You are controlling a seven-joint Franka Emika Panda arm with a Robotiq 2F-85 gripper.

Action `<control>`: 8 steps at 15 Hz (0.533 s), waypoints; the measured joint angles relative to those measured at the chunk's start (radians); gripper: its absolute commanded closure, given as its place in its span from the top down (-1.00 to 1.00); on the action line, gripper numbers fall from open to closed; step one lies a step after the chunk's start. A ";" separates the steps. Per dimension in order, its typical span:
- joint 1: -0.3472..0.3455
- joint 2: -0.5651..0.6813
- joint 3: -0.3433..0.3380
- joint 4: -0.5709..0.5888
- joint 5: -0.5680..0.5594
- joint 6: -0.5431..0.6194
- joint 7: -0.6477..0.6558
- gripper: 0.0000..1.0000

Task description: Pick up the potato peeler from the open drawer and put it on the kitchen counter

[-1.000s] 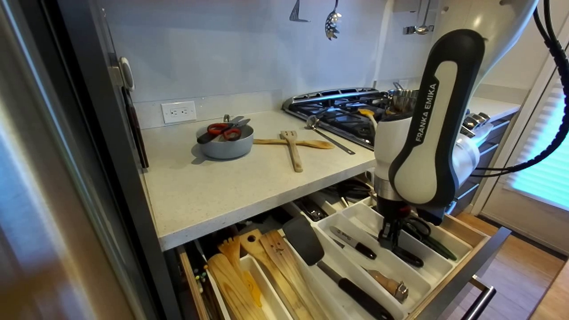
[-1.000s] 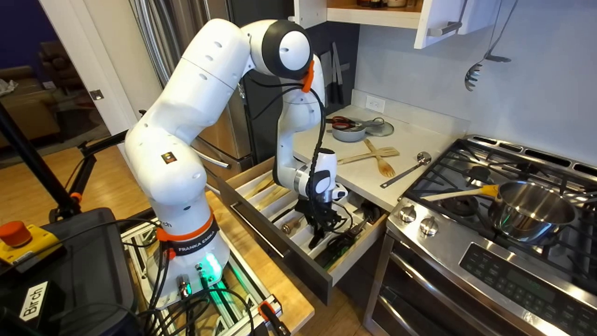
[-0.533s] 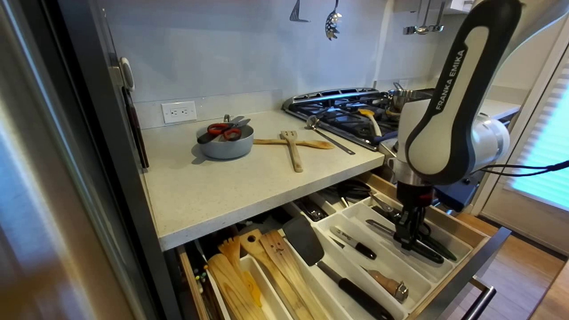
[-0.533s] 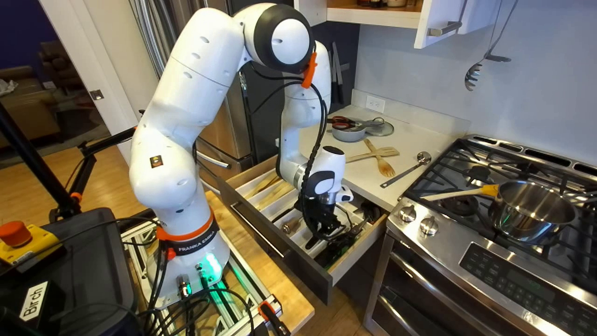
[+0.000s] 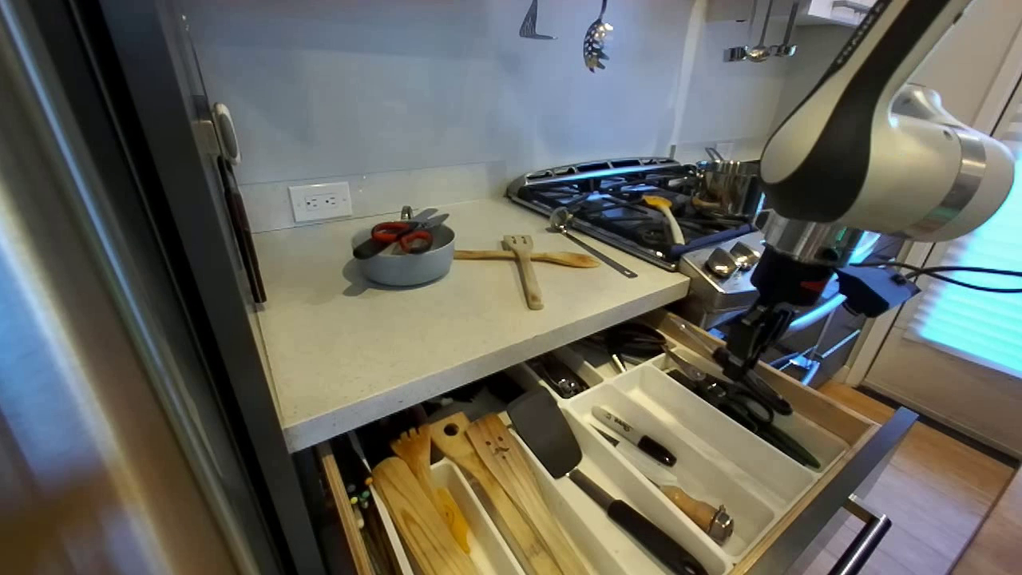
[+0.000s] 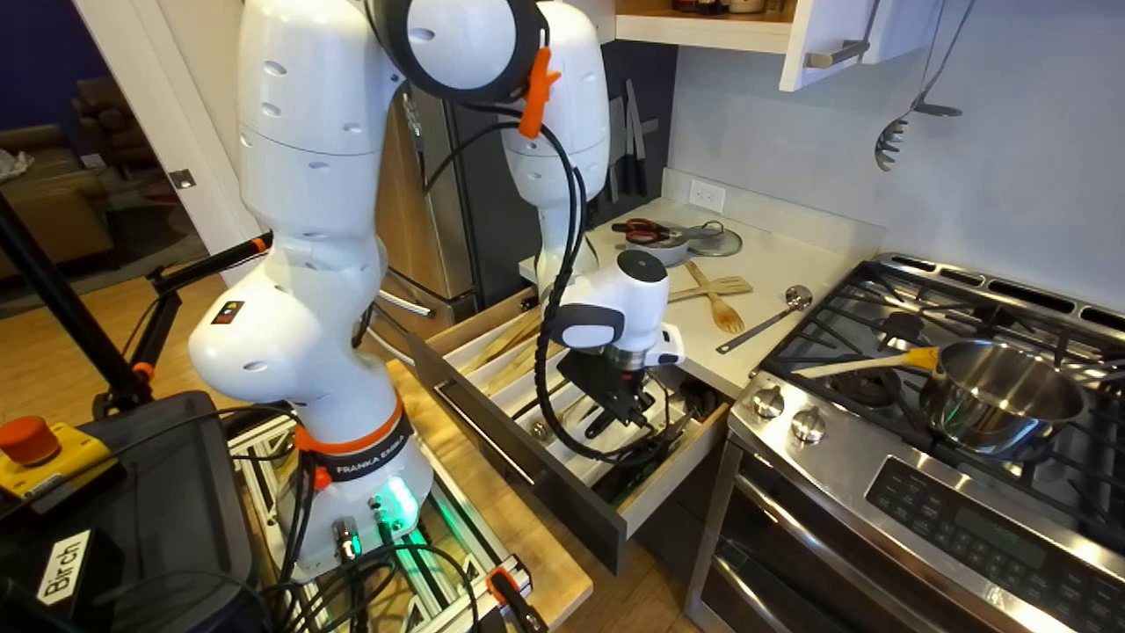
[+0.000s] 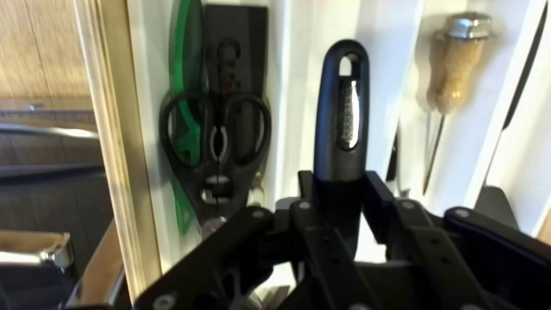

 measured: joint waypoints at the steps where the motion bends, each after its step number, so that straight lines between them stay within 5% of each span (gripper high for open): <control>1: -0.039 -0.012 0.076 0.001 0.081 0.026 -0.059 -0.85; 3: -0.106 -0.018 0.237 0.034 0.242 0.059 -0.143 -0.85; 4: -0.143 -0.018 0.316 0.062 0.311 0.060 -0.162 -0.38; 6: -0.227 -0.017 0.456 0.123 0.404 0.023 -0.191 -0.38; 7: -0.250 -0.018 0.486 0.141 0.418 0.009 -0.195 -0.85; 8: -0.263 -0.017 0.497 0.148 0.422 0.003 -0.198 -0.85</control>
